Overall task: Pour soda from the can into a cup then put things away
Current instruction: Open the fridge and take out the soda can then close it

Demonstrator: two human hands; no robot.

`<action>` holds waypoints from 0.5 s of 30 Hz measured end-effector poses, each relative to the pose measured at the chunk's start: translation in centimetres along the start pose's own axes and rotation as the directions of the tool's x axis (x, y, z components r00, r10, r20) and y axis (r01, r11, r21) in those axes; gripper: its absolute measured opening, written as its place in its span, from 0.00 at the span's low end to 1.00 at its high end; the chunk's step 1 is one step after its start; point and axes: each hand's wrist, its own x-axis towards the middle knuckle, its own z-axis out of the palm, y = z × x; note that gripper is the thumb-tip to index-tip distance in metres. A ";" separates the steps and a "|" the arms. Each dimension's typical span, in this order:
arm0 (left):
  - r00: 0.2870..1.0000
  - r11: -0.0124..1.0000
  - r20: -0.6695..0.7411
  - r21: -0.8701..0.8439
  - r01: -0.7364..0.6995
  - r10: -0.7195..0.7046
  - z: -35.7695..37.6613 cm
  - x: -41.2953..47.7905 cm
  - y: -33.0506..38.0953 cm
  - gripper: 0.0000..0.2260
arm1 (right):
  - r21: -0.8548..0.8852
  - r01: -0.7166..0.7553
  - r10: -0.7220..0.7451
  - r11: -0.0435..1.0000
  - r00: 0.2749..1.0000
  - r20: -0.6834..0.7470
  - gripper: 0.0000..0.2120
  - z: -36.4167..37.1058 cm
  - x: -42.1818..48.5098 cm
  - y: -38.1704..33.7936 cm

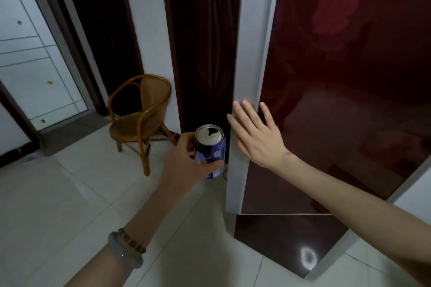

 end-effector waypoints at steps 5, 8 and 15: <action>0.998 0.999 0.057 -0.040 0.004 -0.002 1.4 3.8 -2.0 0.29 | -0.046 -0.007 0.010 0.999 0.997 0.074 0.26 4.0 1.7 1.1; 0.996 0.999 0.090 -0.042 -0.006 0.010 2.0 6.0 -3.2 0.28 | -0.075 -0.012 0.022 0.997 0.992 0.127 0.30 6.0 2.2 2.1; 0.974 0.994 0.228 -0.109 0.012 0.013 3.6 12.3 -5.7 0.30 | -0.120 -0.040 0.067 0.992 0.973 0.223 0.33 10.2 3.1 4.1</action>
